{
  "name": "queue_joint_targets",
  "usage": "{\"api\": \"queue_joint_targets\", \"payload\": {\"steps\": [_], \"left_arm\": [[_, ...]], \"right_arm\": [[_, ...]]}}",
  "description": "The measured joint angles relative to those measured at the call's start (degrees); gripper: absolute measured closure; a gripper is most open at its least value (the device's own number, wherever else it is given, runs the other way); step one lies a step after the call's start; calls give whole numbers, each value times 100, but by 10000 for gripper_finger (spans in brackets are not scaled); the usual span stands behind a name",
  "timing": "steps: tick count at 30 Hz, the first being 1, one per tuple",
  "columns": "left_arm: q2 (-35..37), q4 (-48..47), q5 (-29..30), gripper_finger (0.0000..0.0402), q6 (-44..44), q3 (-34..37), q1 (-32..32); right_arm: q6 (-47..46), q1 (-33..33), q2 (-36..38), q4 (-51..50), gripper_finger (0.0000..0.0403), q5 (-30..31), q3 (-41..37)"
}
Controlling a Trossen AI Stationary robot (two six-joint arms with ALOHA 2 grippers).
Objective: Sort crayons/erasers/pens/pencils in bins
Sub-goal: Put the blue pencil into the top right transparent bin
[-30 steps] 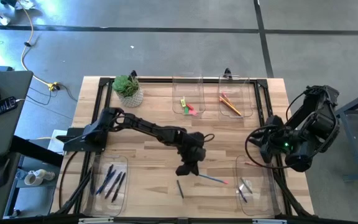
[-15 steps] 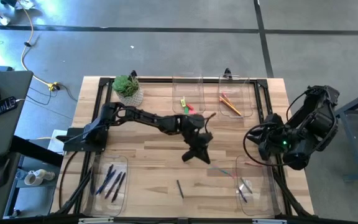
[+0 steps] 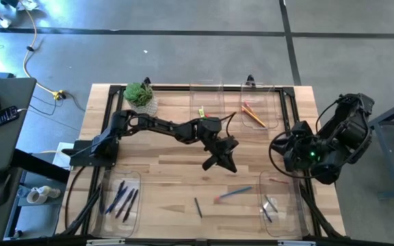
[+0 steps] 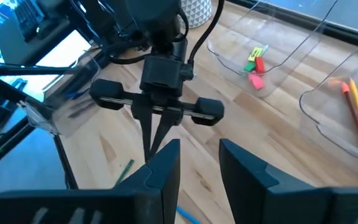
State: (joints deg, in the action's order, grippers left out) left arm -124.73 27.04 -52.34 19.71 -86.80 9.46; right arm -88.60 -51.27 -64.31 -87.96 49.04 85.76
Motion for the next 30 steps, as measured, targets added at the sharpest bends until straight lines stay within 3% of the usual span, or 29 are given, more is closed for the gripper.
{"api": "queue_joint_targets", "payload": {"steps": [7, 9, 15, 17, 30], "left_arm": [[112, -217, 254, 401, -302, 0, 26], [291, -718, 676, 401, -687, -2, 43], [1018, -2873, 2765, 401, -2401, -2, 82], [1267, -3494, 3171, 401, -2665, -2, 117], [2761, -5762, 5102, 401, -2641, -8, 171]], "right_arm": [[-135, 131, -18, 186, 300, 26, 0], [-104, 252, -24, 226, 300, 26, 0], [297, 587, -22, 276, 300, 21, 0], [521, 685, -22, 383, 300, 5, 0], [3348, 1831, -232, 1837, 300, -1013, 7]]}}
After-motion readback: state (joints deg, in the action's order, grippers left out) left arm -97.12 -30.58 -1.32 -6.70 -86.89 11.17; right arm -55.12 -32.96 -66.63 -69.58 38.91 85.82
